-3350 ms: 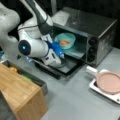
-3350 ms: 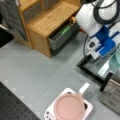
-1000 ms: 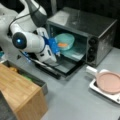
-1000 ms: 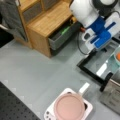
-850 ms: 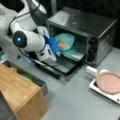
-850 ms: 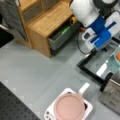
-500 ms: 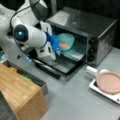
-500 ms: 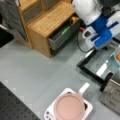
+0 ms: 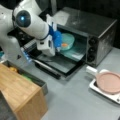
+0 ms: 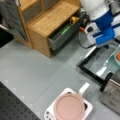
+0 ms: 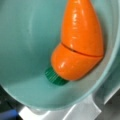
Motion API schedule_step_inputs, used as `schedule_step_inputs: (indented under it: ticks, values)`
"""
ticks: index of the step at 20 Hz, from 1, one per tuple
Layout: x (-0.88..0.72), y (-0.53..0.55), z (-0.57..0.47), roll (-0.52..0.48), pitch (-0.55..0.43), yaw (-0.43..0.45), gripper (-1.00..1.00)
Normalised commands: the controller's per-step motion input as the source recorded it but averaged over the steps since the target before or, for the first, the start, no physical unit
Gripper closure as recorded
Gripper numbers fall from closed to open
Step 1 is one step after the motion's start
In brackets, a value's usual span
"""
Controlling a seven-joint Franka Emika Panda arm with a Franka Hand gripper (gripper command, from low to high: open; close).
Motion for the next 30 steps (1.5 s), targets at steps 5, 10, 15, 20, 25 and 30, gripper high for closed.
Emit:
schedule_step_inputs:
  ticks: [5,10,15,20,25,30]
  values:
    - [0.08,-0.02,-0.06,-0.323,-0.038,0.005,-1.00]
    - [0.03,-0.03,-0.11,-0.219,-0.042,0.012,-1.00]
    - [-0.01,-0.03,-0.19,-0.214,-0.054,-0.030,-1.00]
    - [-0.01,0.01,-0.18,-0.194,-0.069,-0.037,-1.00]
    - [0.02,-0.02,-0.14,-0.172,-0.080,-0.027,-1.00]
    - [-0.01,0.02,-0.08,-0.148,-0.069,-0.024,-1.00]
